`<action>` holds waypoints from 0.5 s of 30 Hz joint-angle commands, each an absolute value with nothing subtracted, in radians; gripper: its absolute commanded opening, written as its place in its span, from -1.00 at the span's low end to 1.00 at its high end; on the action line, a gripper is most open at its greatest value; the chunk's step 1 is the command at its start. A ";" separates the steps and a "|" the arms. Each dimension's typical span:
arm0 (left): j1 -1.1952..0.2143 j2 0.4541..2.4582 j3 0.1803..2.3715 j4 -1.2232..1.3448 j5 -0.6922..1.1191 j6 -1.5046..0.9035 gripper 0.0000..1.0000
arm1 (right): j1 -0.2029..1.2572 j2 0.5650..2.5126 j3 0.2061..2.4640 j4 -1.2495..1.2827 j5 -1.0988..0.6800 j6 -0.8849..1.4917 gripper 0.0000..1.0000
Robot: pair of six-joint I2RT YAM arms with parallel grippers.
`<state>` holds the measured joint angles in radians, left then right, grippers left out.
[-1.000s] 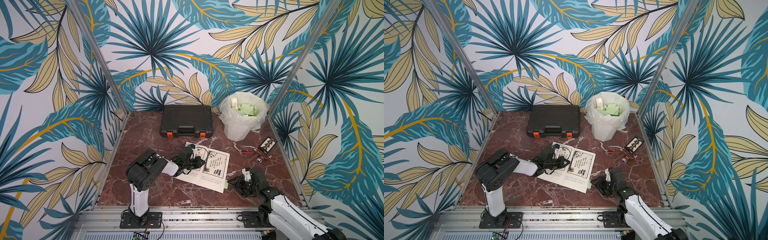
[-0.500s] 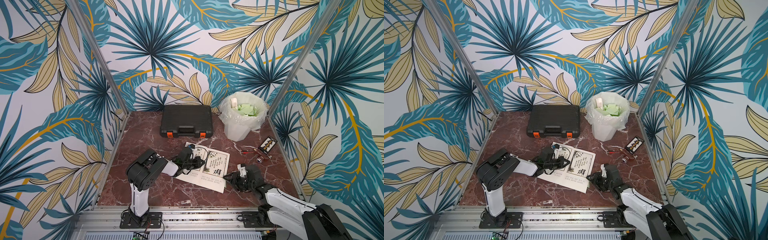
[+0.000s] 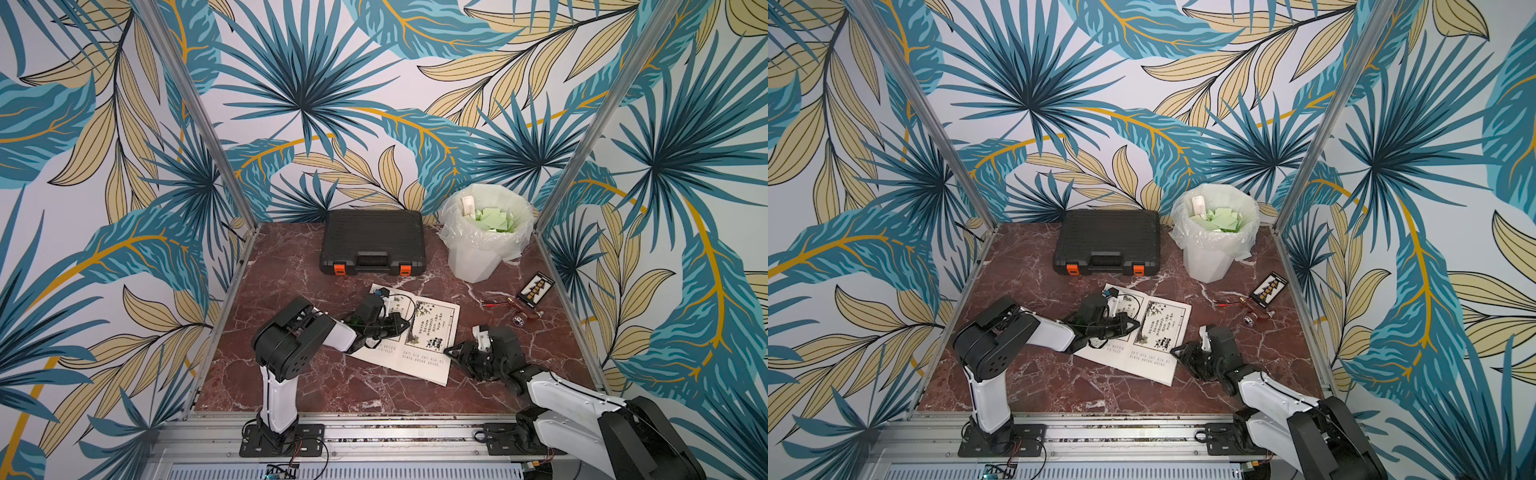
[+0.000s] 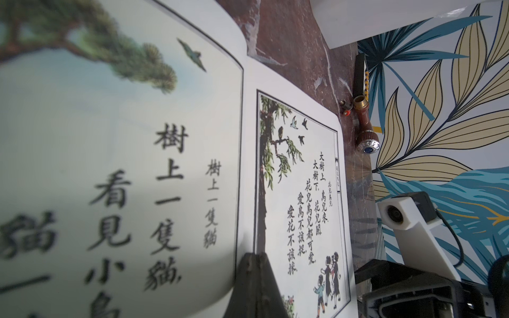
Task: Peel off the used sticky note
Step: Turn the page of the book at the center of the board.
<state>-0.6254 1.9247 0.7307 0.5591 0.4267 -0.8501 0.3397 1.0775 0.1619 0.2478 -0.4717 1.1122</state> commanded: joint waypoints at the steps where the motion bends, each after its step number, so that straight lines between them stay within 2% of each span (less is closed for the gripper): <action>1: -0.595 2.012 0.673 0.331 0.294 -0.837 -0.97 | 0.352 1.048 0.194 0.187 -0.466 1.110 -0.17; 15: -0.595 2.012 0.672 0.334 0.325 -0.843 -0.95 | 0.369 1.040 0.255 0.065 -0.413 1.035 -0.18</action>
<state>-0.6205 1.9289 0.7307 0.5644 0.4412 -0.8608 0.3618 1.0271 0.2302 0.1173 -0.4431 1.0786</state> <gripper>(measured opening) 0.063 0.411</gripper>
